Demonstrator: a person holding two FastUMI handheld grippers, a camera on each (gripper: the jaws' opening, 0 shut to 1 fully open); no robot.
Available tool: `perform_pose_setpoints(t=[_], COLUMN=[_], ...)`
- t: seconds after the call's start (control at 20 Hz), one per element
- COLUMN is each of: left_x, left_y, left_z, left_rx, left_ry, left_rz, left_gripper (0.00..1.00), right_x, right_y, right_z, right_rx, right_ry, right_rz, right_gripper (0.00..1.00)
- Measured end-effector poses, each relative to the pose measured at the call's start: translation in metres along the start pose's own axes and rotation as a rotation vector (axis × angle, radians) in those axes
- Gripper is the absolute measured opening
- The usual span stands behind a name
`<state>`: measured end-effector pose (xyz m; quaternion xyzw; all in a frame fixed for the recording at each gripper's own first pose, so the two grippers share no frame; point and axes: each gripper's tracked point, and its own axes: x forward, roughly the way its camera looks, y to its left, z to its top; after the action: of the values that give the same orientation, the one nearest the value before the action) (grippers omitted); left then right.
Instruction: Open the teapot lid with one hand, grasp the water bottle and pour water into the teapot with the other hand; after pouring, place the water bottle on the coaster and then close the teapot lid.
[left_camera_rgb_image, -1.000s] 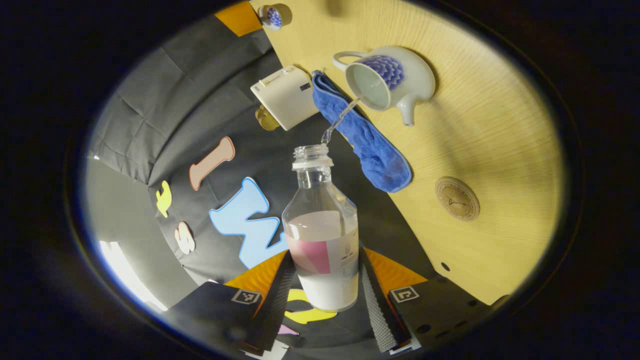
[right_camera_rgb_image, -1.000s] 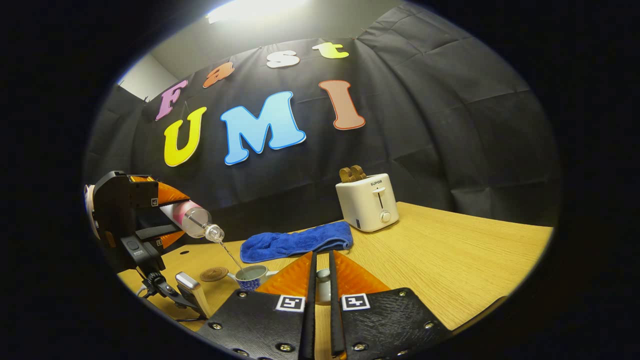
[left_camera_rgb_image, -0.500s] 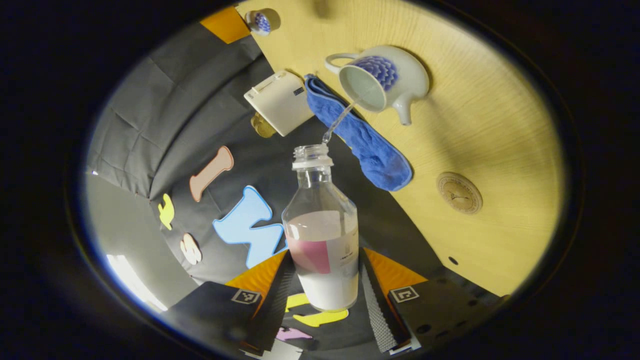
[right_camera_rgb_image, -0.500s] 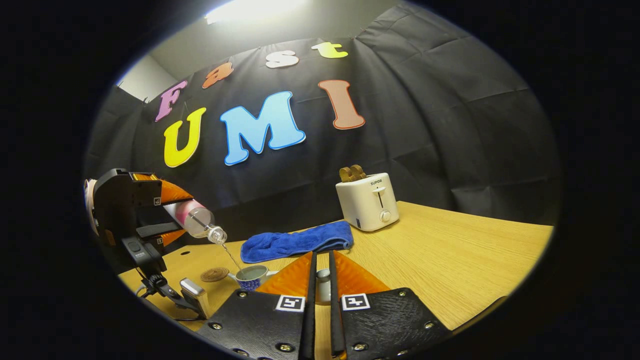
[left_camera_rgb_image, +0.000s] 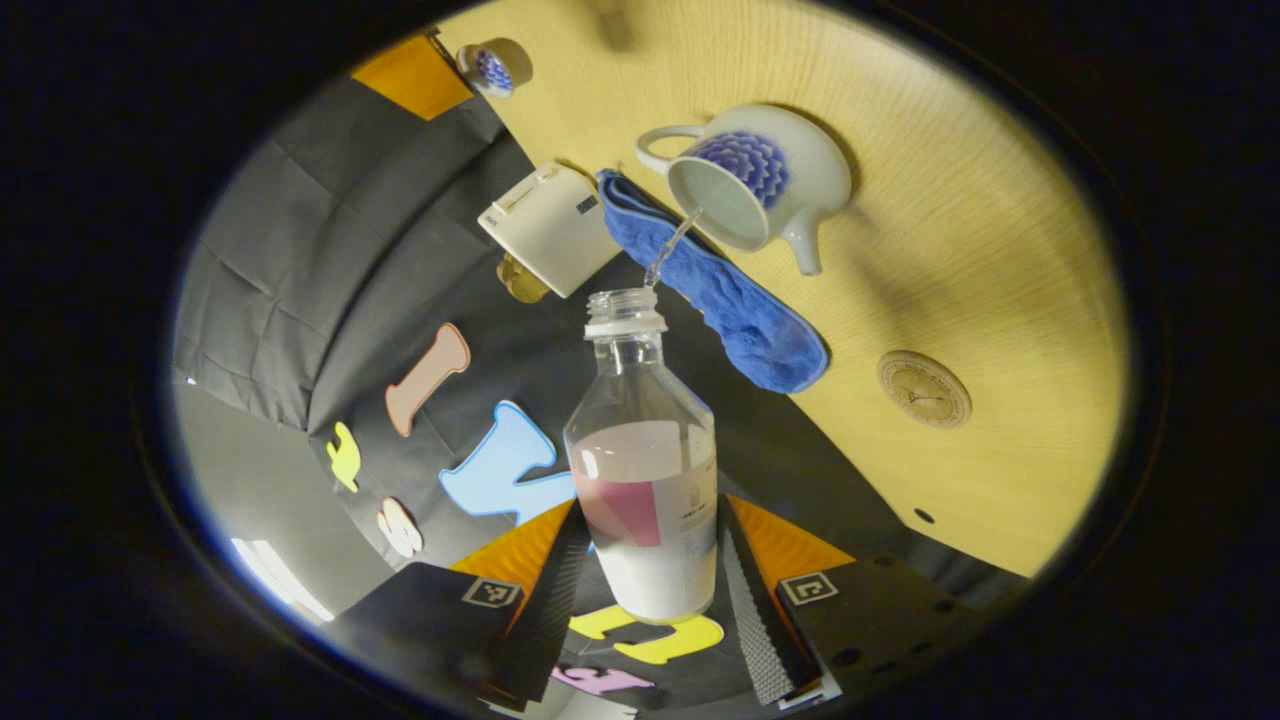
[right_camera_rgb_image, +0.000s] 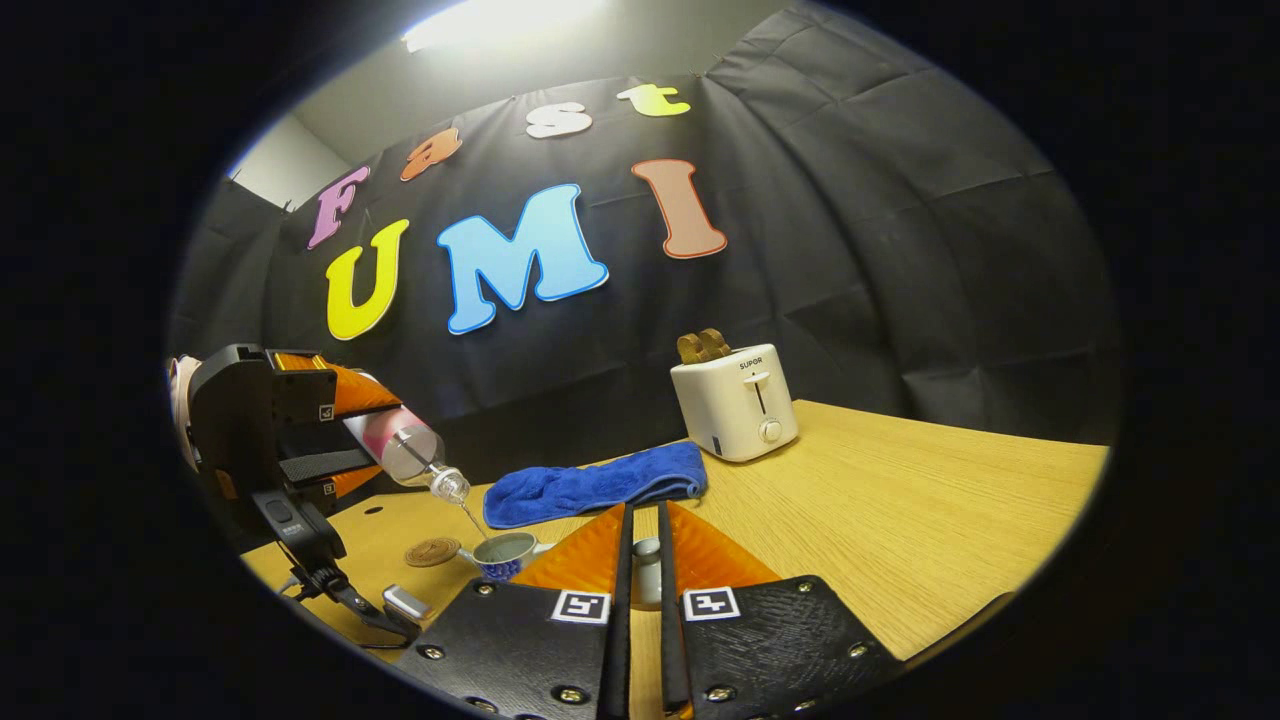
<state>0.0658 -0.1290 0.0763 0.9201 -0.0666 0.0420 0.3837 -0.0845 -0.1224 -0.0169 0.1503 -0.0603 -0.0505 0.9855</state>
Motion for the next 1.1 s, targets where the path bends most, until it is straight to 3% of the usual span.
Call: perform_pose_setpoints(t=[0.35,0.6,0.95,1.1], left_x=[0.0,0.0,-0.003,-0.002], left_y=[0.008,0.006,-0.002,-0.019], left_z=[0.008,0.012,0.012,0.01], left_rx=[0.062,0.007,-0.237,-0.481], left_ry=[-0.018,-0.035,-0.051,-0.05], left_rz=[0.013,0.005,0.002,-0.043], left_gripper=[0.86,0.86,0.87,0.87], right_x=[-0.001,0.0,0.0,0.0], right_y=[-0.001,-0.001,-0.001,0.0], right_z=[-0.001,0.0,-0.002,-0.001], right_rx=[0.01,0.016,0.006,-0.006], right_ry=[0.001,0.003,0.008,0.006], right_rz=[0.004,0.006,0.006,0.003], right_gripper=[0.12,0.12,0.12,0.12])
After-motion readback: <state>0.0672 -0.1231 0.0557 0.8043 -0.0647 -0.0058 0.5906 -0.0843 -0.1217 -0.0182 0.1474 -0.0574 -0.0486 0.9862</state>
